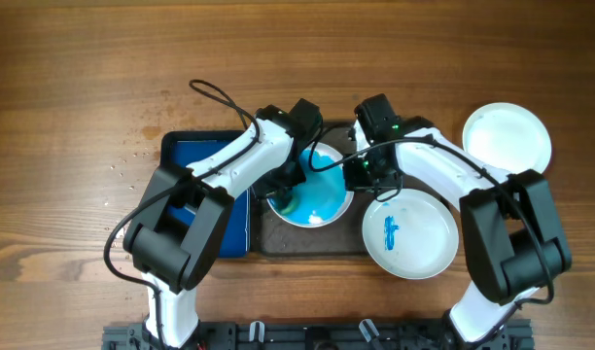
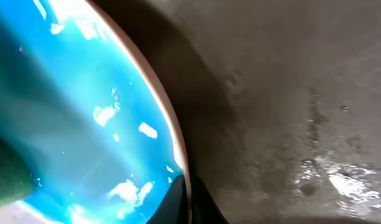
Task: Clean dirty plates on tray and stack at the side
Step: 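Scrub the stained plate with the sponge in the left gripper, then drop the sponge into the blue tray and retract the left gripper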
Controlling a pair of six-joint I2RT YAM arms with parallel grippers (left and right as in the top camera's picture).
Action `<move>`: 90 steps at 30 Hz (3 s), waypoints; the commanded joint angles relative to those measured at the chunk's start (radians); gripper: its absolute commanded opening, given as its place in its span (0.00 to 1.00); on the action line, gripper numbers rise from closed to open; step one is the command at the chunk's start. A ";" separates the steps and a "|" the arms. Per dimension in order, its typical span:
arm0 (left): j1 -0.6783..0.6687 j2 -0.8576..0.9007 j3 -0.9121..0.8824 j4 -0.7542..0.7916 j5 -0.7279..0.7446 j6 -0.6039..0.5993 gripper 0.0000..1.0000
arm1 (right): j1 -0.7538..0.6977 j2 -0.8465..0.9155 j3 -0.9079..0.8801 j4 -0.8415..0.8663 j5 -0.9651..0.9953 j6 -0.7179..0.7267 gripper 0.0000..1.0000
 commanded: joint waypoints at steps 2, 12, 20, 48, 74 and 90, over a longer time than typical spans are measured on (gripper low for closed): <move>0.025 0.032 -0.031 0.097 -0.267 0.049 0.04 | -0.021 0.019 -0.011 -0.013 0.109 -0.001 0.04; -0.078 0.032 -0.031 0.364 -0.136 0.159 0.04 | -0.021 0.019 -0.011 -0.016 0.109 -0.001 0.04; -0.116 0.032 -0.031 0.511 0.032 0.294 0.04 | -0.021 0.019 -0.011 -0.020 0.109 0.003 0.04; -0.022 0.032 -0.031 0.148 0.197 0.559 0.04 | -0.021 0.019 -0.011 -0.019 0.109 -0.009 0.04; 0.381 -0.331 -0.150 -0.060 -0.038 0.358 0.04 | -0.021 0.019 -0.011 -0.012 0.108 -0.021 0.04; 0.420 -0.431 -0.237 0.034 -0.024 0.357 1.00 | -0.021 0.019 -0.011 -0.008 0.108 -0.023 0.04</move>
